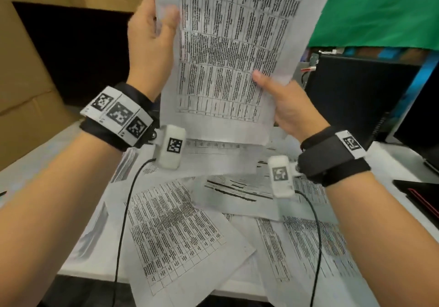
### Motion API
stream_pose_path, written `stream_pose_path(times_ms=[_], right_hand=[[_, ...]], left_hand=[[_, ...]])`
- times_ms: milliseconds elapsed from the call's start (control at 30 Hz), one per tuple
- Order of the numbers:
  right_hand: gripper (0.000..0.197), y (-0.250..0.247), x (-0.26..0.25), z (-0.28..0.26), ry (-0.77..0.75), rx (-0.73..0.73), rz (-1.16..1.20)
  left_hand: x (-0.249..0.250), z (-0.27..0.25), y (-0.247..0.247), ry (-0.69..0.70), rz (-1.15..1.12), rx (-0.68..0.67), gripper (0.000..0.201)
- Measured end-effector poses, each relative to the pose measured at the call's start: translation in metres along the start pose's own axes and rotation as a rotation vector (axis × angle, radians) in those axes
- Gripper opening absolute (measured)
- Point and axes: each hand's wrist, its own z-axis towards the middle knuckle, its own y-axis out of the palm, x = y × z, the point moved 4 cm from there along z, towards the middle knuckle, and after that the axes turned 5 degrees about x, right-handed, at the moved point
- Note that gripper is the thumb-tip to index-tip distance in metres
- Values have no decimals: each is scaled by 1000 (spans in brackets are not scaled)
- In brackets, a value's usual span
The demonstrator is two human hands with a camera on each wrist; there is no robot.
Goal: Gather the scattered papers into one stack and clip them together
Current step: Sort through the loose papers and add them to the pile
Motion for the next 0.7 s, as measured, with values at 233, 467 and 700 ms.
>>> stream_pose_path(times_ms=[233, 467, 700], right_hand=[[49, -32, 14, -8, -13, 91, -162], [46, -42, 35, -16, 33, 134, -190], [45, -27, -30, 3, -220, 259, -175]], left_hand=[[-45, -55, 34, -411, -187, -287, 24], [-79, -109, 50, -748, -186, -543, 37], [-23, -51, 66, -470, -284, -290, 19]])
